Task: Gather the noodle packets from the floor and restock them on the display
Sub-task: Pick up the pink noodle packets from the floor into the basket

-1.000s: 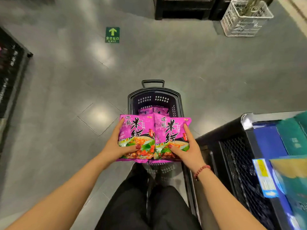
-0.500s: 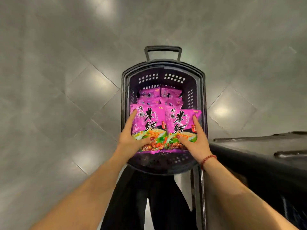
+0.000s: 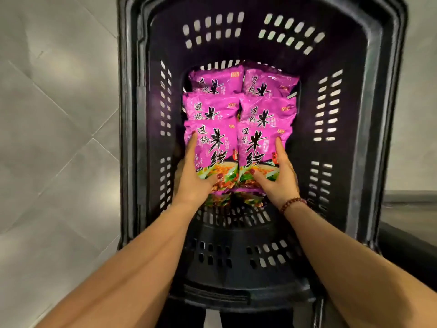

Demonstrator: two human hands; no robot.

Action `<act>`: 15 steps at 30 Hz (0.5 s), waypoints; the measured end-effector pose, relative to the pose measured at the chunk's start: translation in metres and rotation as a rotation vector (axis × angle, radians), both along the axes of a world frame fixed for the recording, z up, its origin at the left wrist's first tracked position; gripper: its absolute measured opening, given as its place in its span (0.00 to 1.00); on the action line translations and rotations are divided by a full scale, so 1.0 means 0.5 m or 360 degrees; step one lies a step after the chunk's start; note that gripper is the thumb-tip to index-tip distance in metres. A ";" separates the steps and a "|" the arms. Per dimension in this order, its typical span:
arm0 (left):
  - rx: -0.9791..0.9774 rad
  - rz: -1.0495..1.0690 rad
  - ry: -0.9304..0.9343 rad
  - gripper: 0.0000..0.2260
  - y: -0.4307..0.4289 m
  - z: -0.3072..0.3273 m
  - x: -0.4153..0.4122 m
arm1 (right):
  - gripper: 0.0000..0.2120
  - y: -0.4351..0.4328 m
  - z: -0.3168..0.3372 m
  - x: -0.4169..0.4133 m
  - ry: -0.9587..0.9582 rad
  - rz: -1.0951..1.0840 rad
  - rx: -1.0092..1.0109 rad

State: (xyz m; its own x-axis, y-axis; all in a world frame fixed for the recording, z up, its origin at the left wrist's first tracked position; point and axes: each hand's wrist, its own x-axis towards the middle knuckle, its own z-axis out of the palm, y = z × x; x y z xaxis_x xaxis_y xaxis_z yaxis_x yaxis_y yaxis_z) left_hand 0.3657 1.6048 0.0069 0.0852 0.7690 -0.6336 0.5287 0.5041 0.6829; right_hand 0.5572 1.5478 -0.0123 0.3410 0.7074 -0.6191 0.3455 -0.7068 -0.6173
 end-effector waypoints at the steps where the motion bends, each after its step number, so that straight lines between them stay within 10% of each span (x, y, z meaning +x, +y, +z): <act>1: 0.0034 -0.0045 0.0075 0.48 -0.001 -0.019 0.004 | 0.44 -0.003 -0.021 -0.001 -0.0049 0.0022 -0.0017; 9: 0.0521 -0.0674 0.0941 0.48 -0.032 -0.088 0.007 | 0.43 -0.037 -0.093 -0.035 -0.1153 0.0367 0.0186; 15: 0.0865 -0.1283 0.1113 0.47 -0.018 -0.107 0.001 | 0.45 -0.023 -0.136 -0.052 -0.1089 0.0785 0.0246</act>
